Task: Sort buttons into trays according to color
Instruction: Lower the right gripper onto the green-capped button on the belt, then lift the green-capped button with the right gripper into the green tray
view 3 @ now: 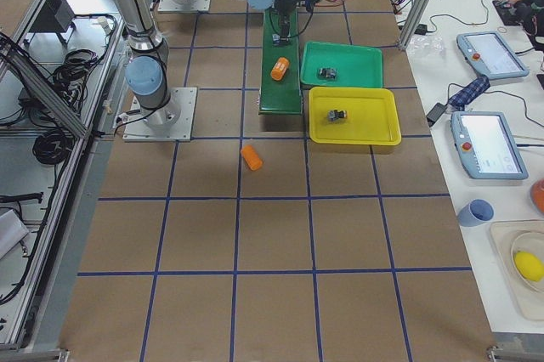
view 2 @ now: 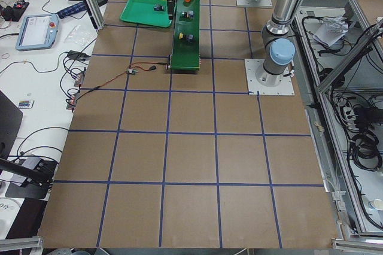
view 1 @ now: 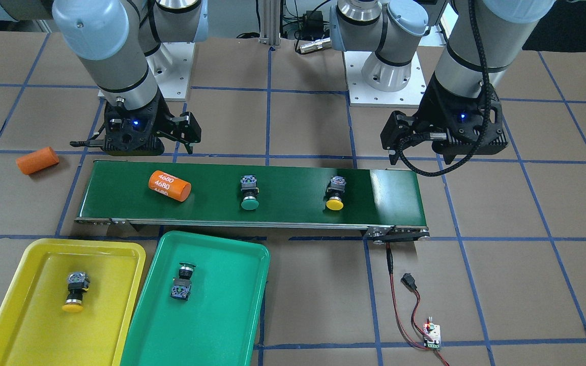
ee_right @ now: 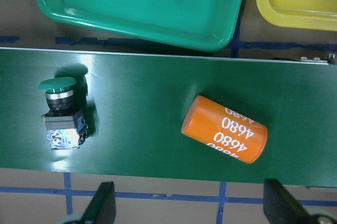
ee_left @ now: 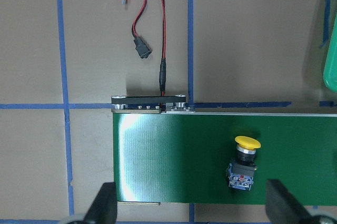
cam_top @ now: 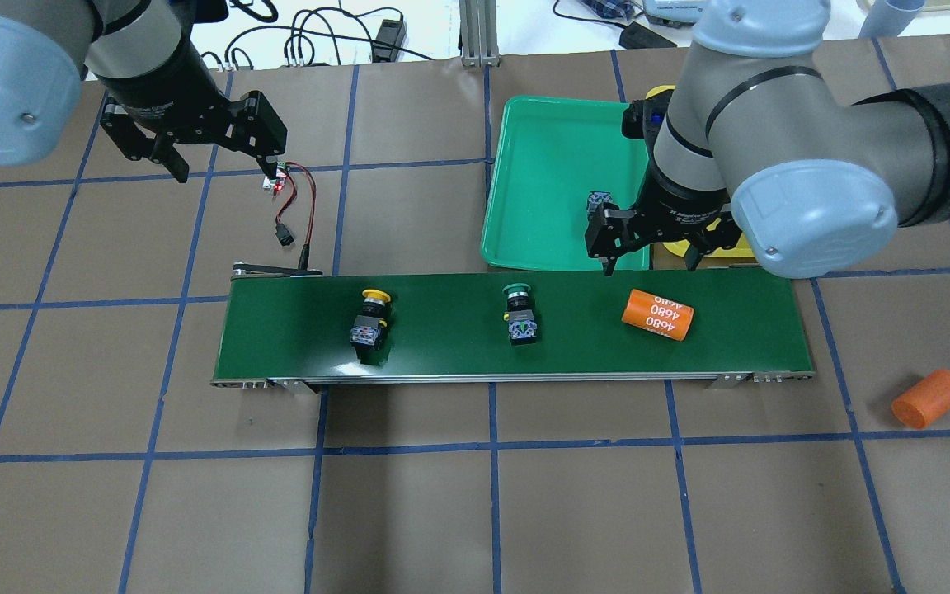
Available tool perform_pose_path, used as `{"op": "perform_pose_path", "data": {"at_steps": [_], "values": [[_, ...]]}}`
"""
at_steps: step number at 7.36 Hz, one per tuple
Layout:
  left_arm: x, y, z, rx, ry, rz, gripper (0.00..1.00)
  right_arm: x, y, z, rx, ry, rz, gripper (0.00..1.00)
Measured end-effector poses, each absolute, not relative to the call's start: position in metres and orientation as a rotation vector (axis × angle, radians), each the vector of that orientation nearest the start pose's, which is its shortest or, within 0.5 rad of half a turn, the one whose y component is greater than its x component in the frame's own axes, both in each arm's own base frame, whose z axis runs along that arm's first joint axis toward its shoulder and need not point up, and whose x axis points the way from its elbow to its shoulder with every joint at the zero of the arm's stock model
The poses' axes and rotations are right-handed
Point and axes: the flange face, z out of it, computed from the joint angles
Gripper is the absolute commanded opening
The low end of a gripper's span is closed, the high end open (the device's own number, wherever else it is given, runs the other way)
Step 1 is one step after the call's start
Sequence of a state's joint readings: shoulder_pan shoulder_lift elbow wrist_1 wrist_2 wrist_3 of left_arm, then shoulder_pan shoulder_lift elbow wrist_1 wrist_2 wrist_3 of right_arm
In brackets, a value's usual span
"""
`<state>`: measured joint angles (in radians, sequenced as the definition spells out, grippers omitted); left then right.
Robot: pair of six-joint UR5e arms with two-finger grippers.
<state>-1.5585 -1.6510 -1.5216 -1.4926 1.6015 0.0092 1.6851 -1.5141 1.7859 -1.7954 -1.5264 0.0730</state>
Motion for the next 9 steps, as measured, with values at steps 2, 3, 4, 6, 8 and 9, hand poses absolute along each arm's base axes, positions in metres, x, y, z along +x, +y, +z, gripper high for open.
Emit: {"op": "perform_pose_path", "data": {"at_steps": [2,3,4,6,8,9], "values": [[-0.124,-0.531,0.480,-0.006,3.109,-0.077,1.00,0.223,-0.488,0.351,-0.037,3.097,0.062,1.00],[-0.124,-0.531,0.481,-0.005,3.109,-0.079,1.00,0.241,-0.491,0.334,-0.049,3.101,0.062,1.00],[-0.124,-0.531,0.482,-0.004,3.109,-0.081,1.00,0.254,-0.493,0.319,-0.058,3.108,0.072,1.00],[-0.125,-0.531,0.483,-0.005,3.110,-0.085,1.00,0.264,-0.495,0.300,-0.003,3.109,0.110,1.00],[-0.125,-0.531,0.484,-0.005,3.109,-0.089,1.00,0.266,-0.497,0.282,0.041,3.113,0.162,1.00],[-0.125,-0.531,0.484,-0.005,3.109,-0.089,1.00,0.267,-0.496,0.273,0.045,3.116,0.186,0.99]]}}
